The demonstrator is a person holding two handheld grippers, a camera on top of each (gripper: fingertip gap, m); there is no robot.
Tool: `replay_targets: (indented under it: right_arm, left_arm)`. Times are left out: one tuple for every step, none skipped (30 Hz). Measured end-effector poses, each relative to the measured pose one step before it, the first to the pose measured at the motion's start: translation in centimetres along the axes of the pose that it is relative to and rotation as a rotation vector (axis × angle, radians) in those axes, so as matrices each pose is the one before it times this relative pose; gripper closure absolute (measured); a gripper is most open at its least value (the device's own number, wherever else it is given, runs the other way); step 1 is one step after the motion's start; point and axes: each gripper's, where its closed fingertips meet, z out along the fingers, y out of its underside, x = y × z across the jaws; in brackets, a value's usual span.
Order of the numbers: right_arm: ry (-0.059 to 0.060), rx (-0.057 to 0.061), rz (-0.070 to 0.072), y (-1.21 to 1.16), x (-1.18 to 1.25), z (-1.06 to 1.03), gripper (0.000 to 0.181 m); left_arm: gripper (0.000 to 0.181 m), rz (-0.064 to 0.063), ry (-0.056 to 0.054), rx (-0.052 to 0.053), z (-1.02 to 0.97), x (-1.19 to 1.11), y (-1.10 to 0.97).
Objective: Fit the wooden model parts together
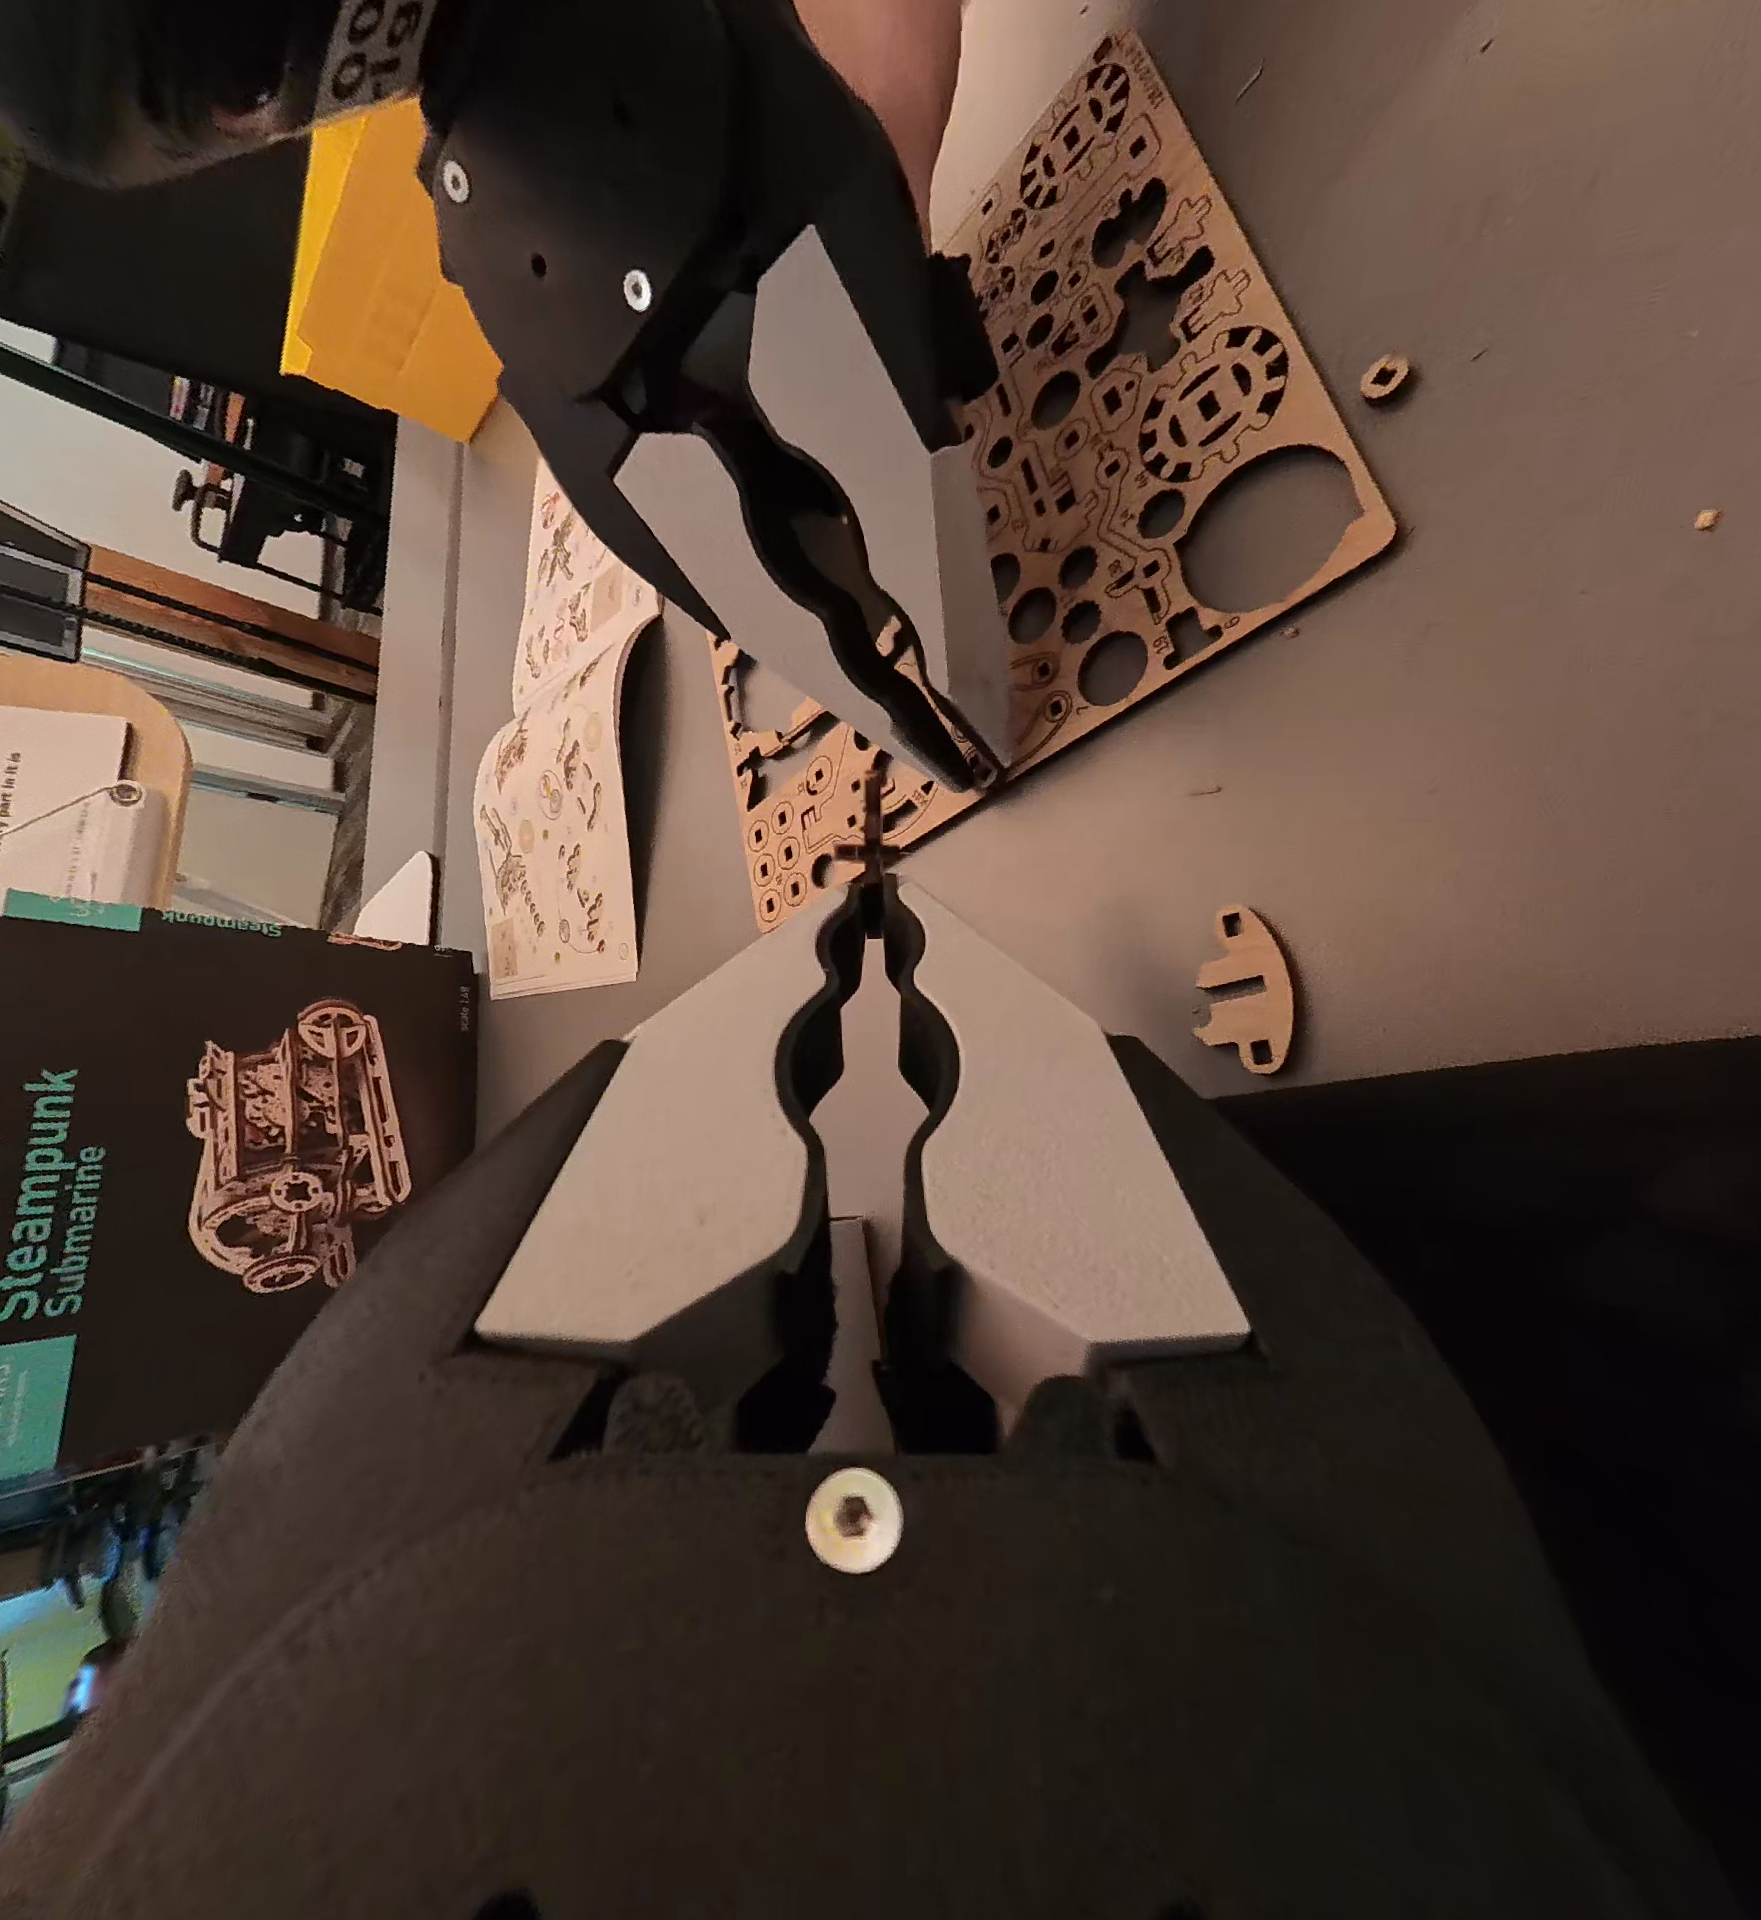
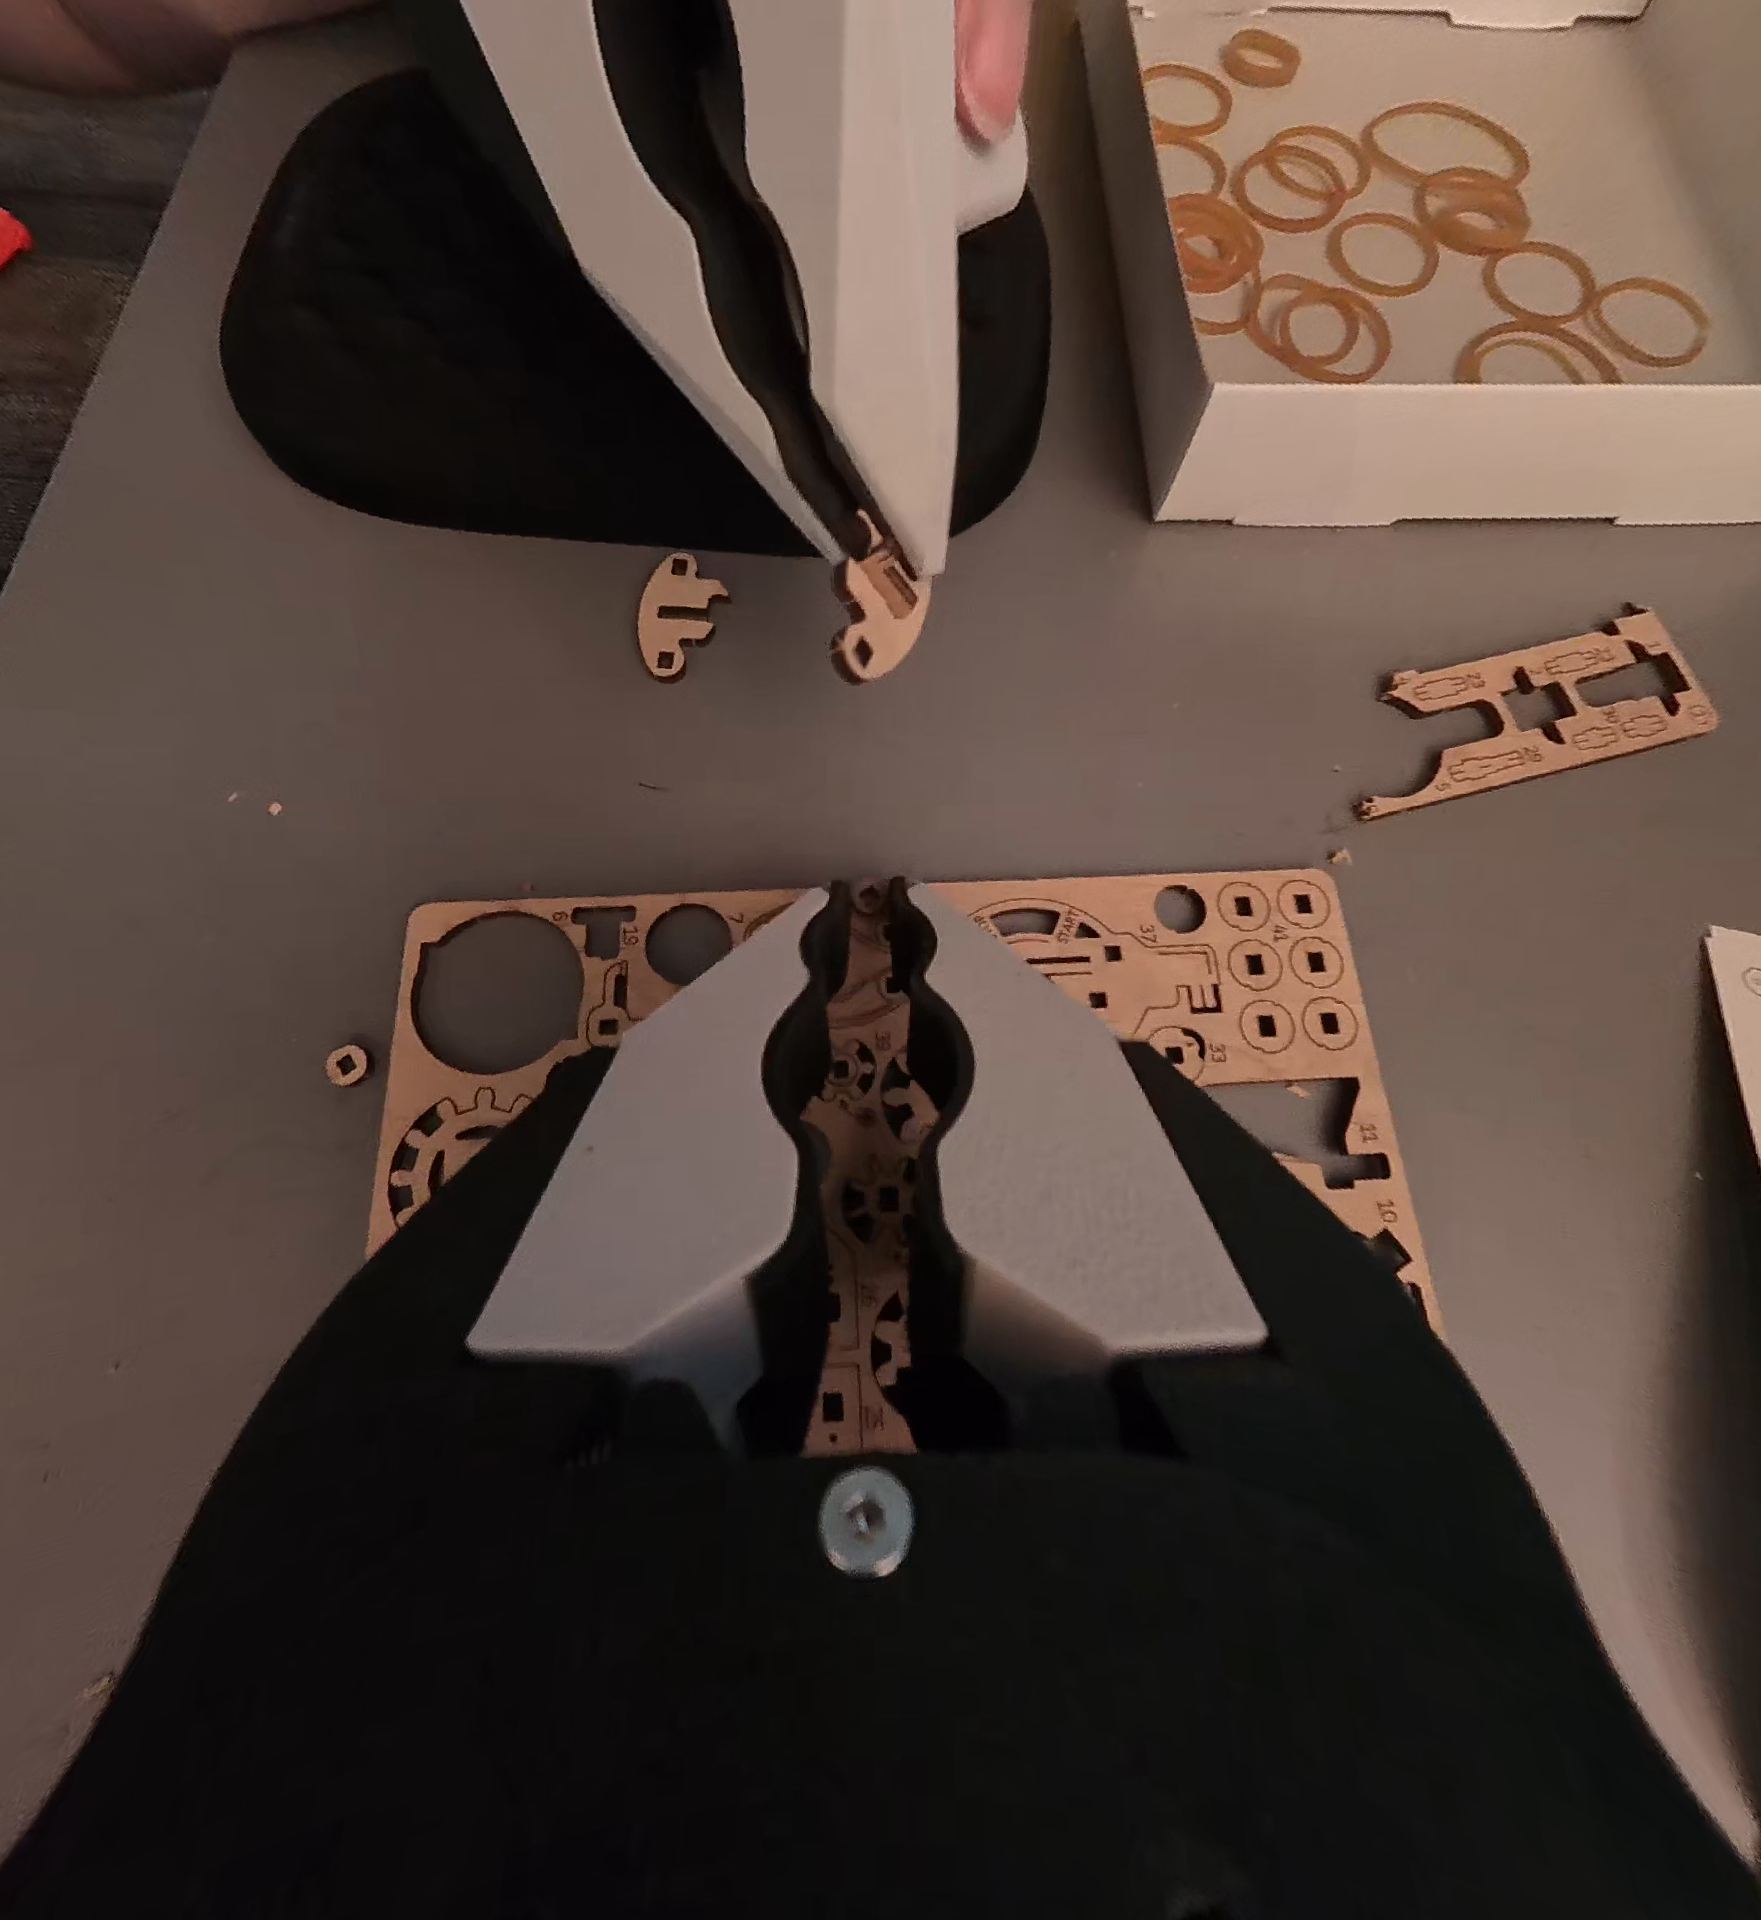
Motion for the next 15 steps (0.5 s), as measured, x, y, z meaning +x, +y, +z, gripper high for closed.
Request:
replay_targets:
  right_arm:
    - [0.0174, 0.0007, -0.0027, -0.016, 0.184, -0.181, 0.175]
    - [0.0164, 0.0095, -0.0033, -0.167, 0.144, -0.31, 0.175]
    - [0.0125, 0.0225, 0.0016, -0.409, 0.08, -0.436, 0.175]
    - [0.012, 0.035, 0.0101, -0.603, 0.109, -0.485, 0.175]
    - [0.0076, 0.04, 0.0191, -0.663, 0.068, -0.456, 0.175]
    - [0.0052, 0.0379, 0.0248, -0.591, 0.037, -0.335, 0.175]
    - [0.0055, 0.0279, 0.0232, -0.373, 0.035, -0.199, 0.175]
    - [0.0105, 0.0134, 0.0185, -0.126, 0.096, -0.092, 0.175]
    - [0.0105, -0.0001, 0.0135, 0.082, 0.088, -0.001, 0.175]
    - [0.0092, -0.0049, 0.0095, 0.149, 0.094, 0.068, 0.175]
    - [0.0075, -0.002, 0.008, 0.114, 0.095, 0.099, 0.175]
    - [0.0011, 0.0007, 0.0098, 0.063, 0.012, 0.14, 0.175]
    - [-0.0083, 0.0009, 0.012, 0.055, -0.114, 0.166, 0.175]
    - [-0.0098, 0.0001, 0.0121, 0.041, -0.131, 0.182, 0.175]
    - [-0.0061, -0.0005, 0.0115, 0.013, -0.067, 0.179, 0.175]
  left_arm:
    - [0.18, 0.01, -0.0103, -0.0086, 0.073, -0.056, 0.072]
    - [0.18, 0.0152, -0.006, -0.0109, 0.097, 0.052, 0.075]
    - [0.18, 0.0238, -0.0072, -0.018, 0.152, 0.092, 0.16]
    - [0.18, 0.0327, -0.003, -0.0272, 0.23, 0.232, 0.3]
    - [0.18, 0.032, 0.0088, -0.0292, 0.309, 0.451, 0.355]
    - [0.18, 0.0224, 0.0191, -0.0261, 0.354, 0.604, 0.336]
    - [0.18, 0.0129, 0.0233, -0.0251, 0.349, 0.602, 0.33]
    - [0.18, 0.0057, 0.0118, -0.0217, 0.285, 0.357, 0.269]
    - [0.18, 0.0002, -0.008, -0.0074, 0.104, -0.039, 0.024]
    - [0.18, -0.0073, 0.0008, 0.0039, -0.053, 0.003, -0.118]
    - [0.18, -0.0166, 0.0106, -0.001, -0.072, 0.063, -0.03]
    - [0.18, -0.0192, 0.0055, -0.0066, -0.054, -0.031, 0.028]
    - [0.18, -0.0174, 0.007, -0.0002, -0.053, 0.023, -0.052]
    - [0.179, -0.0175, 0.0094, 0.0026, -0.056, 0.073, -0.057]
    - [0.178, -0.0211, 0.008, -0.0013, -0.063, -0.004, 0.041]
